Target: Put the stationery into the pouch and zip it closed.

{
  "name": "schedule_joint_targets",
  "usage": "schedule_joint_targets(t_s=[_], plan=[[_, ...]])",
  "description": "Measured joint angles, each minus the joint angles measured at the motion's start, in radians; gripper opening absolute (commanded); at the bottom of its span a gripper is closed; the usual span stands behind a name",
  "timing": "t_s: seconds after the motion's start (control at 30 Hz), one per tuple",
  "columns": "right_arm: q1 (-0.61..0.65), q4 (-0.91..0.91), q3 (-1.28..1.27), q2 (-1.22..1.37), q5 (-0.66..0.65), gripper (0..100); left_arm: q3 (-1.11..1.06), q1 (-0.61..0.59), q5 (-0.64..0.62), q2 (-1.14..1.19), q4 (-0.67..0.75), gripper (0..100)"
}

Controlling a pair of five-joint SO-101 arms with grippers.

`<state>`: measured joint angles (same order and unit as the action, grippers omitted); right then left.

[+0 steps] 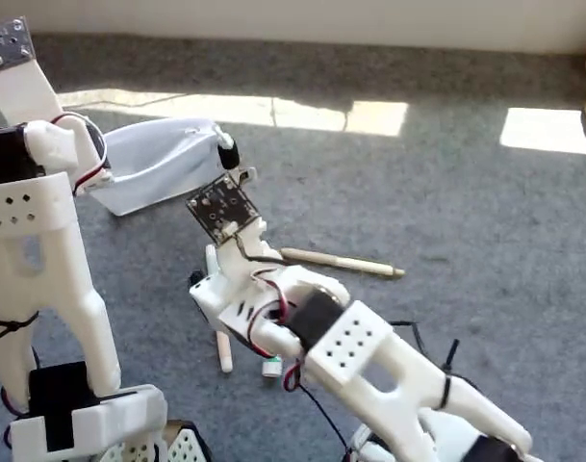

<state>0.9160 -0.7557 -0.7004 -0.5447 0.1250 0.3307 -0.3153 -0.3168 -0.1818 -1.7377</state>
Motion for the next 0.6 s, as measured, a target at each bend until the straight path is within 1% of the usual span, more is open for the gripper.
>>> schedule_joint_targets(t_s=[0.33,0.43,0.6], plan=[[-0.014,0.0,0.242,0.44,0.121,14.5,0.0,0.0,0.0,0.0,0.0,1],[-0.037,0.0,0.305,0.532,0.147,14.5,0.0,0.0,0.0,0.0,0.0,1],[-0.046,0.0,0.353,0.629,0.155,14.5,0.0,0.0,0.0,0.0,0.0,1]])
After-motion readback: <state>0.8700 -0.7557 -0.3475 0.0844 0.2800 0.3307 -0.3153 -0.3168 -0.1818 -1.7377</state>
